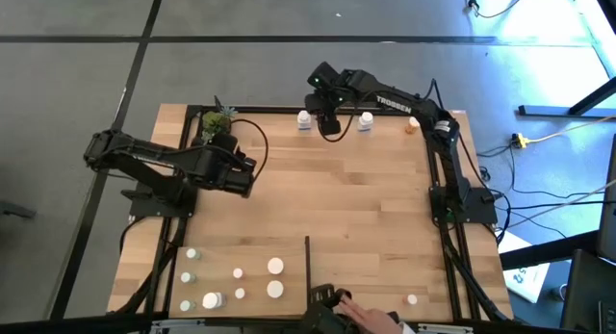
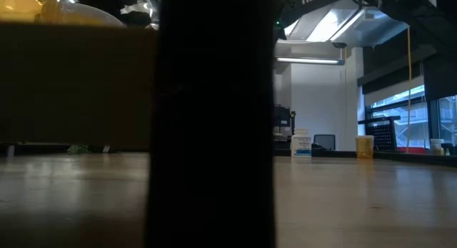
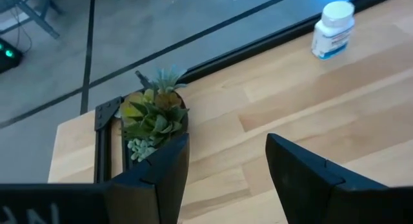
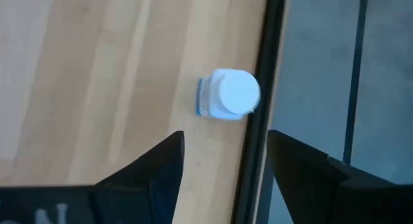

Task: Pick and place medicine bottles onto shelf by color
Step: Put the left white pill bottle on the shelf aligned with the other white pill bottle

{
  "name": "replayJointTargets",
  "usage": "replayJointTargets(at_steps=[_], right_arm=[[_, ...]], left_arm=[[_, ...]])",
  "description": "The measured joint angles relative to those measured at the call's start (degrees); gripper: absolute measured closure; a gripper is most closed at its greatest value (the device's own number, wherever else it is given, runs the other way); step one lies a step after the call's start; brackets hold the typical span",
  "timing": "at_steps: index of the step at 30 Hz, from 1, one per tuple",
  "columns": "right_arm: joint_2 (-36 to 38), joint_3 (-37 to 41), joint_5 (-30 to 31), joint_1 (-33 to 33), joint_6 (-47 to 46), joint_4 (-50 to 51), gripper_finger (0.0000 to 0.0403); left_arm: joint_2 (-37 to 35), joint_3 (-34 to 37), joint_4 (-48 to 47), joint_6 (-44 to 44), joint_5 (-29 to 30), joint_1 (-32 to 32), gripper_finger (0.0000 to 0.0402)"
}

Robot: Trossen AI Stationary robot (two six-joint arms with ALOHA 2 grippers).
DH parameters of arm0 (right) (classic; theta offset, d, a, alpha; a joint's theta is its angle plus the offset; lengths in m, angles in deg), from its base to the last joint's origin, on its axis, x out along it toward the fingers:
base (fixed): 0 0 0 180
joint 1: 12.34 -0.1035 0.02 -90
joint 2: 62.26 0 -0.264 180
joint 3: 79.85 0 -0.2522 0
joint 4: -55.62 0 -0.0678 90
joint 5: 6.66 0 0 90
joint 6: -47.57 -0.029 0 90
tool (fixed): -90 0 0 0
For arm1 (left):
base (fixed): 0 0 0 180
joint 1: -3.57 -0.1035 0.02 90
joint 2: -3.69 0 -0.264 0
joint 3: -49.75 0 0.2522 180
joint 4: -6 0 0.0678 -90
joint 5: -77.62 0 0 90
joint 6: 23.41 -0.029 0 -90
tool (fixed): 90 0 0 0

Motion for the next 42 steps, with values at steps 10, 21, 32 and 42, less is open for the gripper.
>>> replayJointTargets(at_steps=[10, 21, 32, 42], right_arm=[[0.7, 0.0, -22.6, 7.9, -1.4, 2.6, 0.0181], [0.4, 3.2, -25.6, 11.3, -1.5, -5.3, 0.0182], [0.4, 8.9, -22.8, 11.2, -1.4, -16.1, 0.0182], [0.4, 14.9, -25.8, 11.2, -2.5, -23.2, 0.0182]], left_arm=[[0.0, 0.0, 0.9, -5.5, -5.8, -5.3, 0.0204], [0.0, 0.0, 7.4, -14.9, -5.9, -10.0, 0.0204], [0.0, 0.0, 16.6, -26.2, -7.6, -10.5, 0.0204], [0.0, 0.0, 16.9, -26.9, -10.3, -10.5, 0.0204]])
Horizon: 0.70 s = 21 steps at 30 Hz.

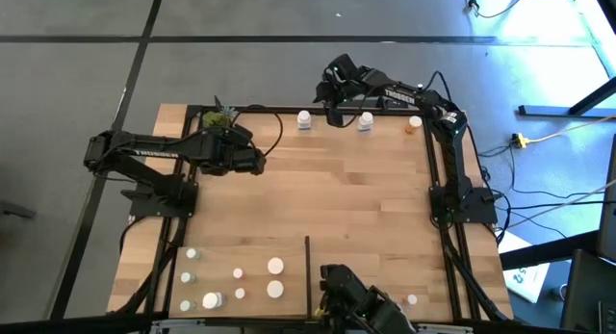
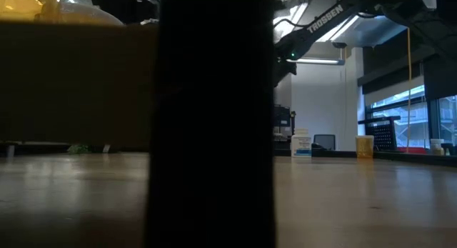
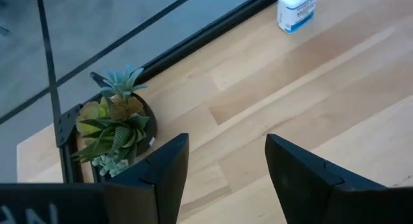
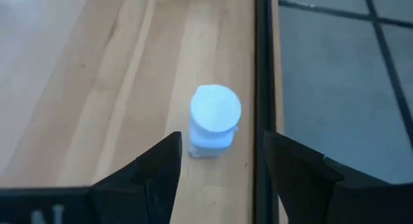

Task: Pick and place medicine bottles onto shelf by color
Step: Put the left white pill bottle on the shelf aligned with the other white pill bottle

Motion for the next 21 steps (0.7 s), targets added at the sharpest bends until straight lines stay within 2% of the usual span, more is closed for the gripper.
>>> replayJointTargets(at_steps=[7, 11, 21], right_arm=[[0.0, 2.0, -0.2, 0.0, -0.5, -5.8, 0.0182], [-0.1, 3.6, -2.2, 0.0, -0.7, -7.5, 0.0182], [-0.1, 4.0, -3.4, 0.0, -1.4, -8.4, 0.0182]], left_arm=[[0.0, 0.0, 0.0, 0.0, -0.1, 0.0, 0.0204], [0.0, 0.0, 0.0, 0.0, -0.1, 0.0, 0.0204], [0.0, 0.0, 0.0, 0.0, -0.1, 0.0, 0.0204]])
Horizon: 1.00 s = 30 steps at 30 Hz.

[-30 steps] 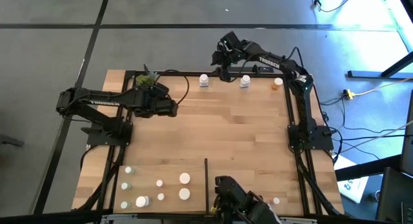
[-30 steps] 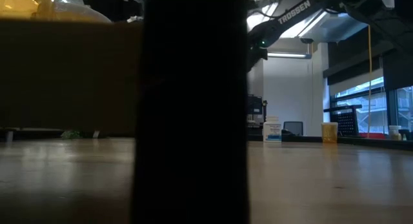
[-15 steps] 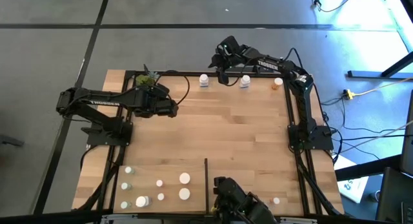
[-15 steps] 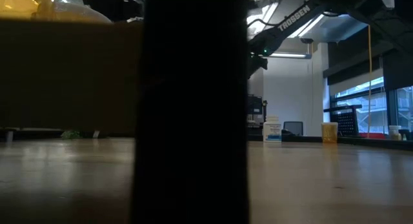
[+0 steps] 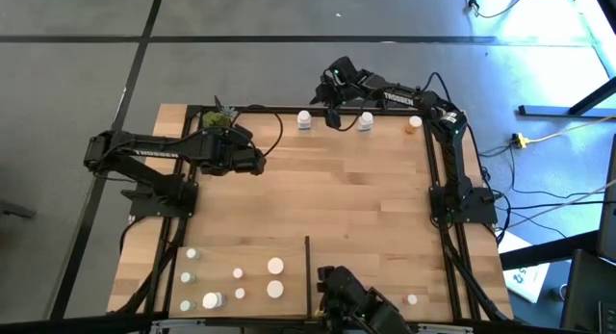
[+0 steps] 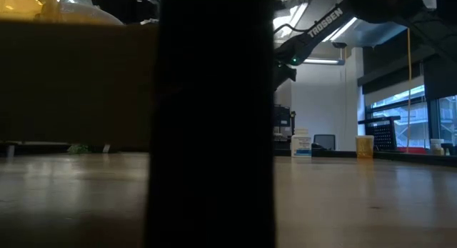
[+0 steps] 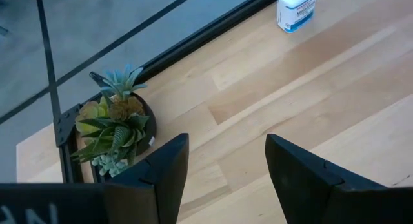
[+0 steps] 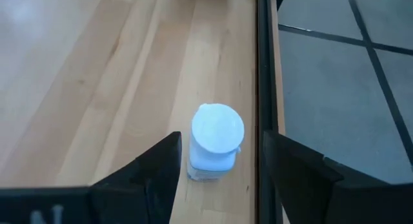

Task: Pick and place medicine bottles onto shelf by color
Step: Put the left white pill bottle on the shelf aligned with the other white pill bottle

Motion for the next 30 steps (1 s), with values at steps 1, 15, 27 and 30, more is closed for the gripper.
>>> replayJointTargets(at_steps=[1, 15, 27, 30], right_arm=[[0.0, 0.0, 0.0, 0.0, -0.5, 0.2, 0.0182], [-4.0, 0.0, 0.5, -0.2, -0.6, -2.4, 0.0182], [-6.2, 0.0, -1.2, -0.5, -0.8, -6.1, 0.0182], [-7.0, 0.0, -1.2, -0.5, -0.9, -7.7, 0.0182]], left_arm=[[0.0, 0.0, 0.0, 0.0, 0.0, 0.0, 0.0204], [0.0, 0.0, 0.0, 0.0, -0.5, 0.0, 0.0204], [0.0, 0.0, 0.0, 0.0, -0.9, 0.0, 0.0204], [0.0, 0.0, 0.0, 0.0, -1.1, 0.0, 0.0204]])
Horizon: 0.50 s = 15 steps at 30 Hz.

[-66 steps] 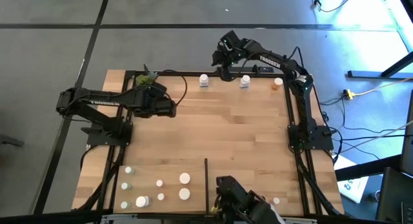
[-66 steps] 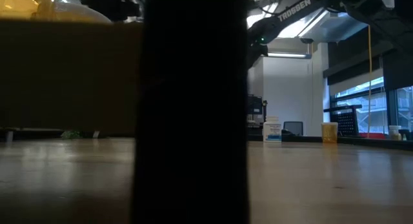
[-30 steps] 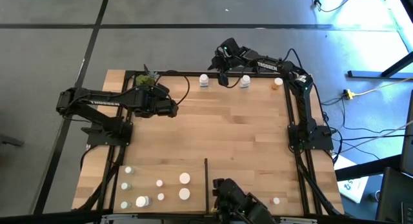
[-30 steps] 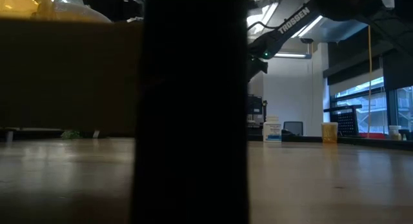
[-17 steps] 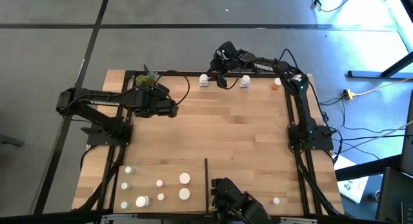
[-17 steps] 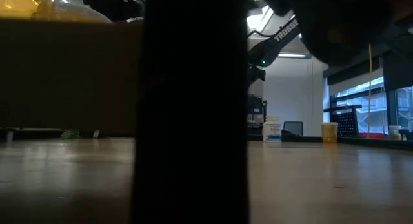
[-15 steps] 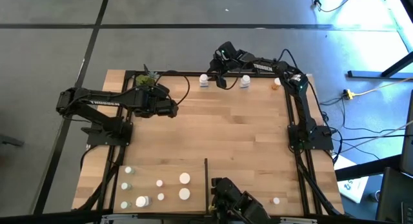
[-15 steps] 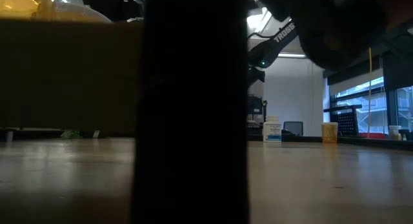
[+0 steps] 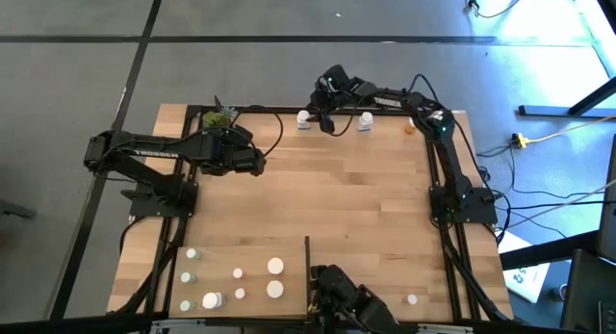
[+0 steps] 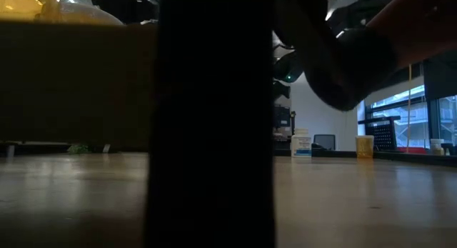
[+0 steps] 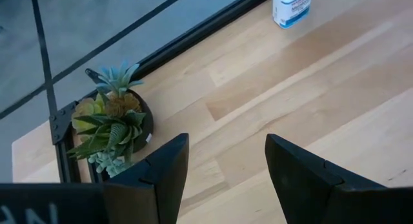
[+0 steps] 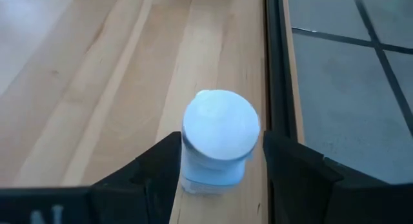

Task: Pick and place medicine bottles onto shelf by color
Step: Put the left white pill bottle on the shelf aligned with the other white pill bottle

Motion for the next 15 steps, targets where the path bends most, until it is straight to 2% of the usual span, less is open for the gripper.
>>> replayJointTargets(at_steps=[15], right_arm=[[-0.4, 0.0, -0.4, 0.0, 0.4, -0.2, 0.0184]], left_arm=[[0.0, 0.0, 0.0, 0.0, -0.2, 0.0, 0.0204]])
